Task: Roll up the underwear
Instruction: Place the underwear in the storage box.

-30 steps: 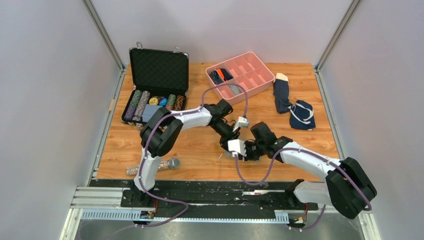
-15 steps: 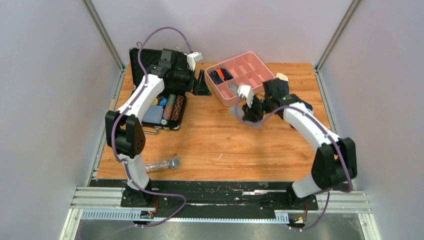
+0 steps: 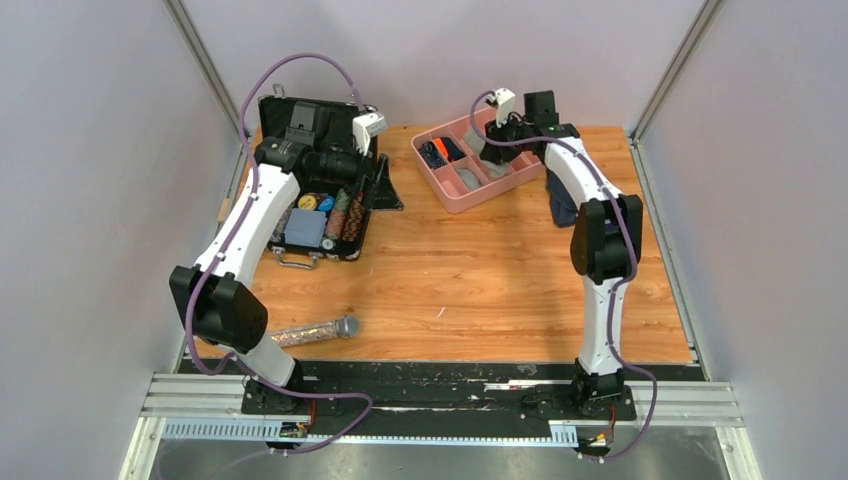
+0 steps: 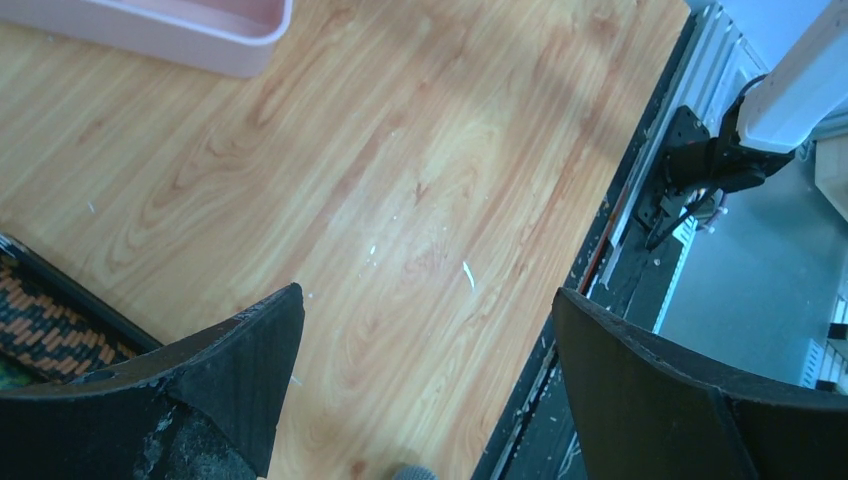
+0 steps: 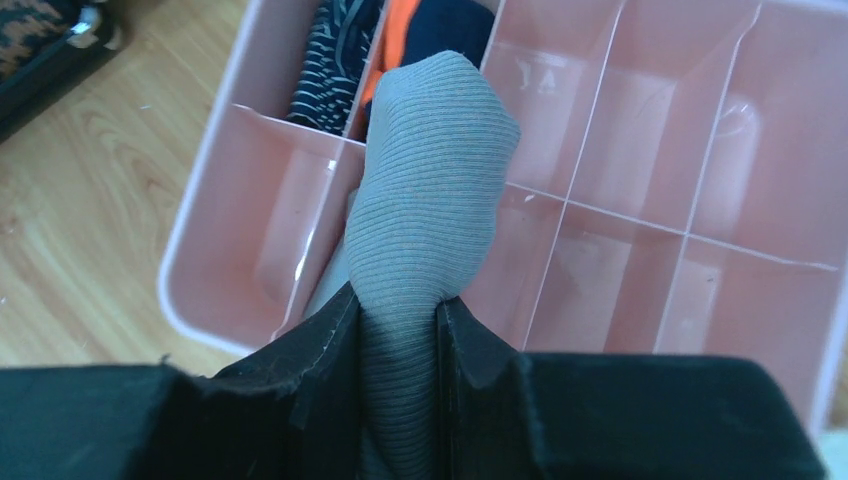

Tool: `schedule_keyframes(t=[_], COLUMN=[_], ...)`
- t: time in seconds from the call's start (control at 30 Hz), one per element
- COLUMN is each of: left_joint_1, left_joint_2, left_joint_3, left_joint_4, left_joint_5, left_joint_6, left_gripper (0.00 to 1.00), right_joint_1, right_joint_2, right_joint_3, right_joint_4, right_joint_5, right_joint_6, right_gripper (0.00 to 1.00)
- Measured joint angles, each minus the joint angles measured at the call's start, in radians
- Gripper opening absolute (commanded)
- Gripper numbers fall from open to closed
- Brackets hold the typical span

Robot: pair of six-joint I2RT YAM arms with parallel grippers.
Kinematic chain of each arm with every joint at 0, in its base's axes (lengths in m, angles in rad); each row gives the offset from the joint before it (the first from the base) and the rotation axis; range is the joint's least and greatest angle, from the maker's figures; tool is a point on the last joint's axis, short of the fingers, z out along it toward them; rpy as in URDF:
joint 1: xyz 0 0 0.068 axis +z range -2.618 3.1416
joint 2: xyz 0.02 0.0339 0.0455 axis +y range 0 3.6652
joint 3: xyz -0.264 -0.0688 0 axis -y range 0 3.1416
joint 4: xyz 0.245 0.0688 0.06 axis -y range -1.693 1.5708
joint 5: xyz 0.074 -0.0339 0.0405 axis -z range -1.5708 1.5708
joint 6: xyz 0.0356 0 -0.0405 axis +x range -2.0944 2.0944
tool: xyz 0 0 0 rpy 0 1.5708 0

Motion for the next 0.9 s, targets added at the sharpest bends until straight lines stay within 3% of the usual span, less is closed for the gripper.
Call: schedule_keyframes(t=[0.27,0.9], left_joint_1=[0.004,0.004], left_joint_2=[-0.009,-0.008], left_joint_3=[-0.037,-0.037], left_joint_4=[-0.038,-0.039], left_joint_5=[-0.047,-0.062], left_joint_6=[0.023,0.026], left_gripper=[1.00,1.00], right_joint_1=[-0.003,-0.048], right_joint_2=[0.134,0.167], right_joint_3=[0.010,0.018], right_joint_4=[0.049,0.115], right_joint_5=[0.045,0.068], right_joint_6=[0.095,0.177], right_gripper=[0.00,0.00])
